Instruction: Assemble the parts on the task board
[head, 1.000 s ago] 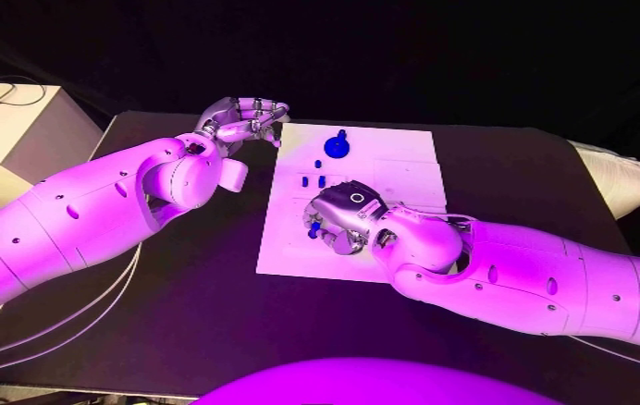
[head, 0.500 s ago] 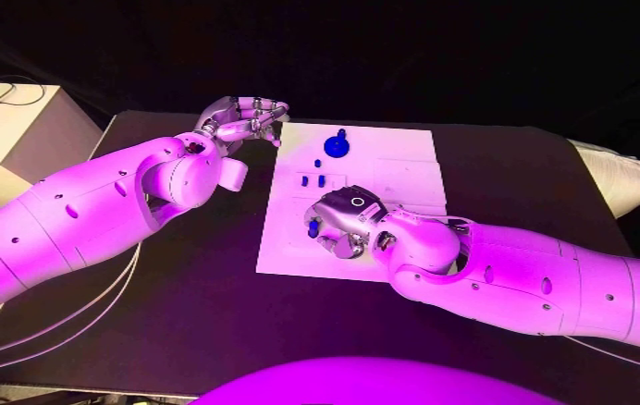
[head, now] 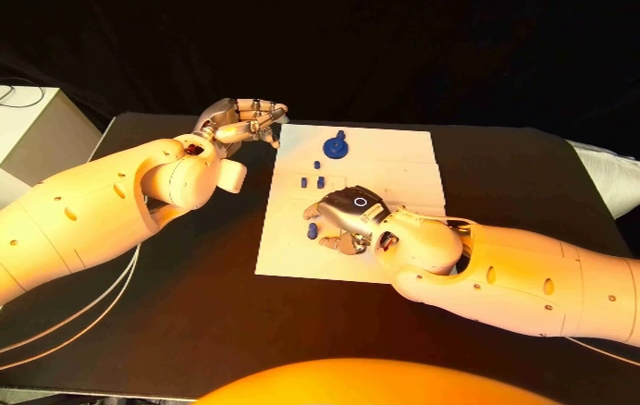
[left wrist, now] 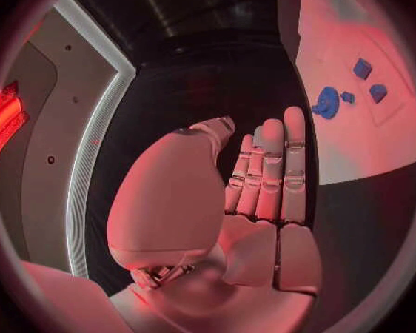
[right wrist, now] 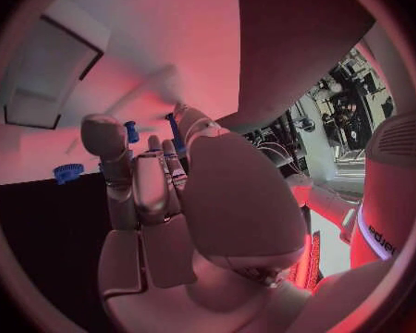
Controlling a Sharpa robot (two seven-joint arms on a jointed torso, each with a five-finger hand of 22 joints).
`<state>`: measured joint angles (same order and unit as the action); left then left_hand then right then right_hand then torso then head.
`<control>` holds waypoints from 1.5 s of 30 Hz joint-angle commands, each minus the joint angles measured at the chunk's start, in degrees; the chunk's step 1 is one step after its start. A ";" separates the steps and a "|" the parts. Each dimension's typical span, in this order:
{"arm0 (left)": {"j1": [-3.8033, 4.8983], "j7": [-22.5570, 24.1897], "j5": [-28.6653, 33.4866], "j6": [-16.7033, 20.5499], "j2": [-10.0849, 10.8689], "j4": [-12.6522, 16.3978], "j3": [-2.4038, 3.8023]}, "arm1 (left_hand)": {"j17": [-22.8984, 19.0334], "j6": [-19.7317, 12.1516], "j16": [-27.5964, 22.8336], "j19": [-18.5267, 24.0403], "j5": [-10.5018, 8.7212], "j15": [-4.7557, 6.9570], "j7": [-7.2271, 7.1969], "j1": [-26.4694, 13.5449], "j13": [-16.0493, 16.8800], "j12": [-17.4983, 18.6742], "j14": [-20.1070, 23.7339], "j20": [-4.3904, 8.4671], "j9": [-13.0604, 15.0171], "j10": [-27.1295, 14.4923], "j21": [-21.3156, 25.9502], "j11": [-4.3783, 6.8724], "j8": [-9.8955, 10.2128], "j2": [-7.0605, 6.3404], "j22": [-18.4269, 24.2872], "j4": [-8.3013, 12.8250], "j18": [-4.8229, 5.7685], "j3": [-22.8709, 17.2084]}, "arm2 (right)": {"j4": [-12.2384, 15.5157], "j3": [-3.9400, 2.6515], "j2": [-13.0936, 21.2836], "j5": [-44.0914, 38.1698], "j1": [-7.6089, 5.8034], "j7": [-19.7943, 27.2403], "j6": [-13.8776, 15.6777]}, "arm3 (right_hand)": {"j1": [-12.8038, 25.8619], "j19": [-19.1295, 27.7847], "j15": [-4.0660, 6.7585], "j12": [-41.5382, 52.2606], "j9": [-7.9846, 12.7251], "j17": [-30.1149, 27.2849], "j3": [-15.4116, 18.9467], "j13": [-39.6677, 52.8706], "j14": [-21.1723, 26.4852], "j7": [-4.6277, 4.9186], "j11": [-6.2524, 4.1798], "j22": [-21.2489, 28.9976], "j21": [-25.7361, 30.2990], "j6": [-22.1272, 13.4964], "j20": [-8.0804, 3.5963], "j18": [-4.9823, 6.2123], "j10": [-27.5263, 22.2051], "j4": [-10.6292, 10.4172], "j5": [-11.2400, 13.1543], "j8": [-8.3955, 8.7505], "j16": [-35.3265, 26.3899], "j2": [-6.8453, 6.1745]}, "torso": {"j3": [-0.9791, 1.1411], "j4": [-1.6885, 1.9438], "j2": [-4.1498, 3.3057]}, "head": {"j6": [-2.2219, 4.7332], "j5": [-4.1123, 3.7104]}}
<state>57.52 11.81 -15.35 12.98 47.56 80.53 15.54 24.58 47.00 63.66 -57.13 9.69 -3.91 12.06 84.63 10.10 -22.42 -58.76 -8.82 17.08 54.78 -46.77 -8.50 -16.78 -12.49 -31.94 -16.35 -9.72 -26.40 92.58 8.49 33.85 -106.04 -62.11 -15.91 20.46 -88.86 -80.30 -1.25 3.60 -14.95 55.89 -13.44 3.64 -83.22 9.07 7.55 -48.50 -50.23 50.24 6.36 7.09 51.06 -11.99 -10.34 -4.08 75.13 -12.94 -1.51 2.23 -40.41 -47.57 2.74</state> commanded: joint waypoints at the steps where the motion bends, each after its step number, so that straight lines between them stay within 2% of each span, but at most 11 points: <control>1: 0.02 0.22 -0.04 -0.85 -0.12 0.07 0.04 | -0.01 -0.38 -0.29 0.07 0.11 -0.06 0.65 0.30 0.06 -0.16 0.29 -0.32 -0.01 -0.37 0.34 0.06 -0.15 0.27 0.06 -0.04 -0.85 0.44 | 0.23 0.02 0.27 -0.76 0.14 -0.76 2.49 | -1.48 -0.03 -0.42 0.31 0.42 -0.20 0.86 0.04 -0.04 0.01 -0.14 0.21 0.57 -0.46 0.36 1.06 -0.59 -2.11 -0.14 0.14 -0.40 -0.23 | -0.01 0.00 -0.04 | 0.15 -0.07; 7: 0.02 0.21 -0.04 -0.93 -0.20 -0.02 0.04 | 0.00 -0.47 -0.30 0.00 0.12 -0.06 0.65 0.30 0.07 -0.36 0.30 -0.32 -0.01 -0.51 0.44 0.06 -0.29 0.32 0.15 -0.03 -0.85 0.54 | 0.99 -0.24 1.71 -0.28 0.16 -0.62 5.59 | -2.91 -0.31 -0.34 0.66 0.88 -0.13 1.36 0.13 -0.14 -0.02 -0.26 -0.12 0.35 -0.61 0.34 1.00 -0.20 -4.44 -0.21 0.06 -0.28 -0.34 | -0.02 0.05 0.02 | 0.46 -0.43; 13: 0.01 0.23 -0.03 -0.93 -0.17 -0.10 0.03 | 0.00 -0.47 -0.30 0.00 0.12 -0.06 0.65 0.30 0.07 -0.36 0.30 -0.32 -0.01 -0.51 0.44 0.06 -0.29 0.32 0.15 -0.03 -0.85 0.54 | 2.92 -1.53 5.49 9.58 -0.70 1.48 9.58 | -2.91 -0.87 0.50 2.99 1.16 -0.38 -0.59 0.43 -0.21 0.65 -1.42 -0.72 -0.16 0.89 -0.23 0.95 5.33 -4.40 -0.59 -0.61 -0.40 0.22 | 0.00 -0.17 0.09 | 0.97 -0.94; 20: -0.28 0.46 0.01 -0.88 0.09 -0.11 0.03 | 0.00 -0.50 -0.31 -0.02 0.12 -0.06 0.65 0.29 0.08 -0.43 0.31 -0.32 -0.01 -0.55 0.47 0.05 -0.33 0.33 0.17 -0.05 -0.85 0.58 | 4.83 -2.26 12.55 31.07 -5.46 2.28 7.64 | 0.46 -0.71 1.75 6.56 0.94 -1.18 -6.97 1.41 -0.24 0.11 -2.91 0.83 1.82 6.12 -1.43 1.22 17.53 -4.47 -1.04 -3.30 -1.08 -0.54 | 0.19 -0.88 0.42 | 1.58 -1.85; 25: -0.70 0.64 0.10 -0.83 0.28 -0.02 0.03 | 0.00 -0.50 -0.31 -0.02 0.12 -0.06 0.65 0.29 0.08 -0.43 0.31 -0.32 -0.01 -0.55 0.47 0.05 -0.33 0.33 0.17 -0.05 -0.85 0.58 | 5.74 -2.35 17.32 40.68 -7.82 1.37 3.26 | 4.52 -2.29 3.47 12.16 -0.32 5.18 -6.91 5.93 -1.83 -1.70 -5.28 -2.77 -1.72 9.30 -2.88 0.59 26.35 -4.29 -1.65 -6.04 2.25 -1.82 | 0.34 -1.34 0.73 | 1.79 -2.44; 28: -1.08 0.72 0.16 -0.80 0.52 0.30 0.03 | 0.00 -0.50 -0.31 -0.02 0.12 -0.06 0.65 0.29 0.08 -0.43 0.31 -0.32 -0.01 -0.55 0.47 0.05 -0.33 0.33 0.17 -0.05 -0.85 0.58 | 6.11 -2.23 20.01 44.59 -8.57 -0.47 0.09 | 8.13 -2.75 4.50 22.07 -1.99 4.11 -4.64 15.38 -1.66 -3.02 -6.48 -3.43 -2.14 9.69 -4.01 0.38 26.99 -4.04 -3.90 -8.11 1.87 -1.98 | 0.38 -1.62 0.94 | 1.87 -2.63; 29: -1.35 0.78 0.19 -0.80 0.69 0.59 0.03 | 0.00 -0.50 -0.31 -0.02 0.12 -0.06 0.65 0.29 0.08 -0.43 0.31 -0.32 -0.01 -0.55 0.47 0.05 -0.33 0.33 0.17 -0.05 -0.85 0.58 | 6.41 -2.10 21.37 45.72 -8.79 -1.93 -1.35 | 9.15 -3.41 4.84 43.72 -3.18 6.43 -3.69 38.28 -2.22 -3.82 -6.72 -5.46 -4.07 9.52 -4.34 -0.06 28.00 -3.92 -4.11 -9.39 3.12 -1.60 | 0.42 -1.73 1.01 | 1.90 -2.71; 31: -1.65 0.82 0.22 -0.80 0.90 0.92 0.03 | 0.00 -0.50 -0.31 -0.02 0.12 -0.06 0.65 0.29 0.08 -0.43 0.31 -0.32 -0.01 -0.55 0.47 0.05 -0.33 0.33 0.17 -0.05 -0.85 0.58 | 6.76 -1.96 22.59 46.09 -8.92 -3.66 -2.47 | 10.65 -4.36 4.62 63.50 -4.89 12.25 -3.24 59.59 -3.33 -4.25 -6.59 -9.43 -7.89 8.90 -4.63 -0.55 28.79 -4.41 -5.04 -11.14 6.10 0.28 | 0.49 -1.83 1.13 | 1.80 -2.79; 33: -2.05 0.87 0.25 -0.80 1.18 1.36 0.03 | 0.00 -0.50 -0.31 -0.02 0.12 -0.06 0.65 0.29 0.08 -0.43 0.31 -0.32 -0.01 -0.55 0.47 0.05 -0.33 0.33 0.17 -0.05 -0.85 0.58 | 7.22 -1.79 23.86 45.72 -8.97 -6.27 -3.64 | 13.68 -5.67 5.34 78.60 -6.67 22.17 -1.48 76.74 -4.89 -4.40 -7.15 -16.41 -14.84 9.08 -4.38 -1.98 33.99 -4.33 -7.63 -13.32 10.64 0.45 | 0.53 -1.91 1.22 | 1.78 -2.94; 37: -2.64 0.90 0.31 -0.79 1.58 2.07 0.04 | 0.00 -0.50 -0.31 -0.02 0.12 -0.06 0.65 0.29 0.08 -0.43 0.31 -0.32 -0.01 -0.55 0.47 0.05 -0.33 0.33 0.17 -0.05 -0.85 0.58 | 7.83 -1.44 25.26 44.84 -8.88 -10.49 -5.00 | 17.34 -6.14 5.19 82.85 -7.94 27.40 1.94 82.03 -5.62 -4.67 -7.42 -21.18 -19.47 9.03 -4.55 -2.76 36.31 -4.73 -10.19 -14.91 12.67 0.90 | 0.58 -2.00 1.40 | 1.76 -3.20; 45: -3.35 0.90 0.36 -0.81 2.08 3.12 0.05 | 0.01 -0.53 -0.31 -0.04 0.10 -0.07 0.64 0.23 0.09 -0.56 0.31 -0.33 0.00 -0.59 0.53 0.06 -0.42 0.28 0.22 -0.06 -0.84 0.69 | 8.32 -0.92 25.05 43.96 -6.87 -16.23 -4.73 | 22.34 -6.40 5.33 85.17 -8.99 31.19 7.44 84.95 -6.23 -4.73 -7.66 -25.60 -23.66 8.89 -4.75 -3.42 38.01 -4.85 -10.49 -16.15 13.99 3.01 | 0.61 -1.98 1.39 | 1.63 -3.70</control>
<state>54.28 11.95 -15.28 12.94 49.64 83.37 15.53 24.58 46.81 63.66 -57.13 9.69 -3.91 11.87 84.63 10.11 -22.62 -58.76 -8.82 17.08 54.57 -46.53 -8.29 -17.00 -12.49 -31.77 -16.36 -9.72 -26.08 100.72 7.57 59.22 -62.25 -69.23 -27.59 17.48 -66.90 -83.91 3.71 88.50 -23.88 74.95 -6.42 74.95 -84.04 4.69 0.21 -73.93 -73.76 59.26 1.95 4.80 84.05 -16.83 -21.14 -19.94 88.89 -9.90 -0.93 0.22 -39.00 -45.93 -0.82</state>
